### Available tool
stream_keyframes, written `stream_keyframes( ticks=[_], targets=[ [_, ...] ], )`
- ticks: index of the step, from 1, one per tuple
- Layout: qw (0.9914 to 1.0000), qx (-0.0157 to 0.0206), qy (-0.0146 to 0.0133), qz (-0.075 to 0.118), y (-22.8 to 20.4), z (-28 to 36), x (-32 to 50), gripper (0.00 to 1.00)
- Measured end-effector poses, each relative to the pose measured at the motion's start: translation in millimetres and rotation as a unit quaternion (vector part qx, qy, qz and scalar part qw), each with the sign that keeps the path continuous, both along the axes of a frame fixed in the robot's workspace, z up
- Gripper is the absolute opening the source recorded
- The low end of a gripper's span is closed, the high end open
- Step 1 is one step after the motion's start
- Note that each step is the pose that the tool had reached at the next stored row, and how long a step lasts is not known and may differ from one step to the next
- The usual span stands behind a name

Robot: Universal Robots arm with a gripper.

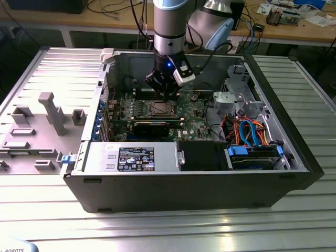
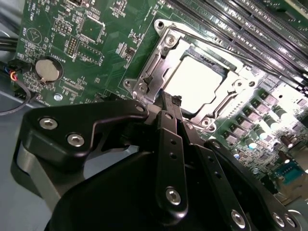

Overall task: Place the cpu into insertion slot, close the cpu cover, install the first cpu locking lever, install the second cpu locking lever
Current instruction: 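Install the second cpu locking lever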

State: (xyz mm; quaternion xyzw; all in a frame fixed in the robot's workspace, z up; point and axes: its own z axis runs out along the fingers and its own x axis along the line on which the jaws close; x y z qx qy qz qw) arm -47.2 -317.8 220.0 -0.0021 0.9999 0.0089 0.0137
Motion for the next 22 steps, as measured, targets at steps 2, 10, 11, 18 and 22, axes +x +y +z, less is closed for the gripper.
stream_keyframes(
  ticks=[2, 10, 11, 18, 22],
  targets=[
    [1.00000, 0.0000, 0.0000, 0.000, -0.7, 0.0, 0.0, 0.11],
    [1.00000, 0.0000, 0.0000, 0.000, -0.9, 0.0, 0.0, 0.11],
    [1.00000, 0.0000, 0.0000, 0.000, -0.9, 0.0, 0.0, 0.11],
    [1.00000, 0.0000, -0.0009, 0.000, -0.9, 11.4, 0.0, 0.11],
    [1.00000, 0.0002, -0.0010, 0.000, -0.8, 15.4, -0.1, 0.11]
  ],
)
